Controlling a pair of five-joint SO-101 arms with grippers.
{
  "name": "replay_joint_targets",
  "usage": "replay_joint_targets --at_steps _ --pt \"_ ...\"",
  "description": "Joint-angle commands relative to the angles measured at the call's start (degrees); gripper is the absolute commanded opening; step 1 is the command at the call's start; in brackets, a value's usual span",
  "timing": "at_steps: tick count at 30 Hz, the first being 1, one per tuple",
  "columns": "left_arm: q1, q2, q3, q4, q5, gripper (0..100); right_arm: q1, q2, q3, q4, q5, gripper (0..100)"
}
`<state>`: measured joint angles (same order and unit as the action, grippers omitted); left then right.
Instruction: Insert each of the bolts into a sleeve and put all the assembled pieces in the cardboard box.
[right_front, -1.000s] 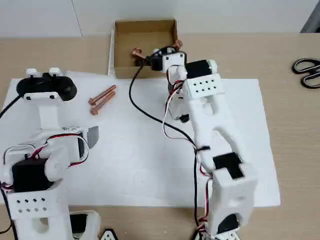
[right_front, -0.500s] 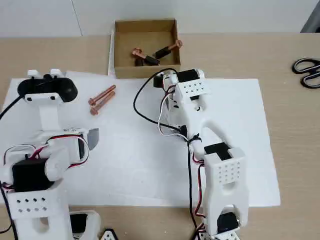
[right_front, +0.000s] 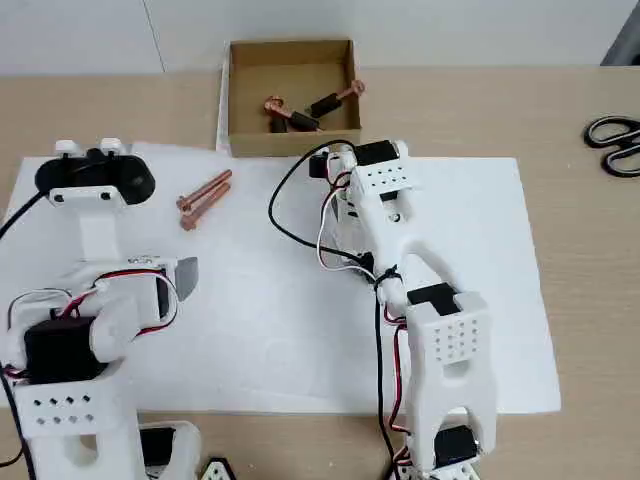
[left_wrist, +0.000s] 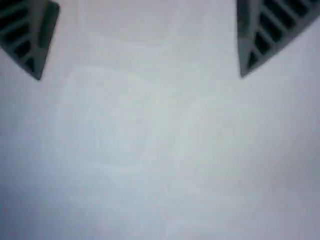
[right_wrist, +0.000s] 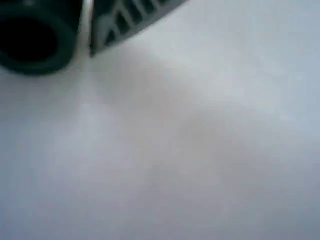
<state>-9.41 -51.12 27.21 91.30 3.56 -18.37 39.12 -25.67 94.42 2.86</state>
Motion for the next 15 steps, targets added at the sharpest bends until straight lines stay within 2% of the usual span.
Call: replay_joint_targets --at_steps 1,3,9,15 --pt "0.0 -0.4 -0.1 0.2 -0.3 24 0.0 1.0 -0.9 -1.5 -0.1 5.7" --pt "0.0 -0.2 -0.1 0.2 -0.3 24 0.3 0.9 -1.1 -2.0 -0.1 0.1" --pt "-0.3 2.1 -2.2 1.1 -0.4 24 0.7 -1.4 -1.1 -1.5 -0.1 0.6" --pt "-0.1 19.8 -16.0 4.5 -0.5 24 0.8 -8.4 -0.8 -0.4 0.0 0.6"
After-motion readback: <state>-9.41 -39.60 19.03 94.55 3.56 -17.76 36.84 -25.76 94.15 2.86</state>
